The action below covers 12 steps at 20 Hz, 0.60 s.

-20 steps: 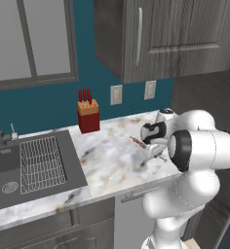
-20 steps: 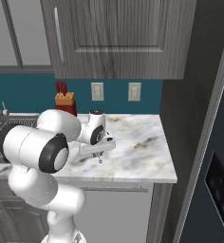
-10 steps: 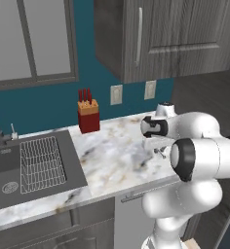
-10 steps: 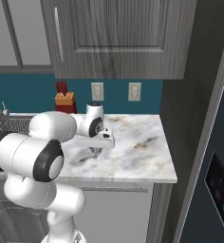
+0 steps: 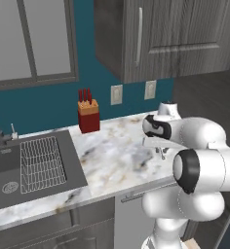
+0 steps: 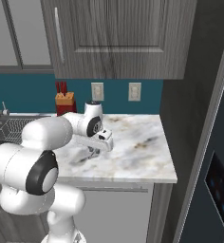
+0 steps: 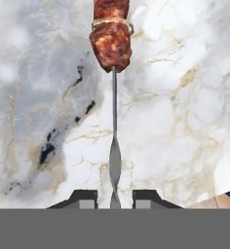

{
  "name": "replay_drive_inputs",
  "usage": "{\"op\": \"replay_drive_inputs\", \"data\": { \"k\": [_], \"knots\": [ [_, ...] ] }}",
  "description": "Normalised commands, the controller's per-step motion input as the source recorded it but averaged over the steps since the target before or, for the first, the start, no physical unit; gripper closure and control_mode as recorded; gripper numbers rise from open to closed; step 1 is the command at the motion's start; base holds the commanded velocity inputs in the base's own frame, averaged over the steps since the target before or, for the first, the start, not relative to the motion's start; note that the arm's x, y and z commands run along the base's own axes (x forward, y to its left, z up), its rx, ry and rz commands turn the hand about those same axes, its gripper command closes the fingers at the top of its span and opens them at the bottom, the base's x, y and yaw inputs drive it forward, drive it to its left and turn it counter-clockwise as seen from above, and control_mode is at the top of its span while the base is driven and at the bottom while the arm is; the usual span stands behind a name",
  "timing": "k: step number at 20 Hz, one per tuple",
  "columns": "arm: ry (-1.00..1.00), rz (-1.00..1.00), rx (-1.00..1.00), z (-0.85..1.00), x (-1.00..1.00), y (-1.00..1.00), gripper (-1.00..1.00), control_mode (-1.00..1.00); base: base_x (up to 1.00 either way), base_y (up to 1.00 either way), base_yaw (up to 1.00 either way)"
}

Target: Store the kebab skewer in the freezer for long-term storage. Close the freezer door after placing the cooked food.

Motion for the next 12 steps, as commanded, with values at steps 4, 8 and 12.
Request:
{"op": "replay_drive_inputs", "data": {
  "k": [4,8,12],
  "knots": [
    [0.0,-0.45,0.0,0.04,-0.2,0.0,1.0,-1.0,0.0,0.0,0.0],
    [-0.03,-0.38,0.0,0.33,-0.25,0.1,1.0,-1.0,0.0,0.0,0.0],
    [-0.08,-0.38,0.0,0.43,-0.2,0.12,1.0,-1.0,0.0,0.0,0.0]
  ]
}}
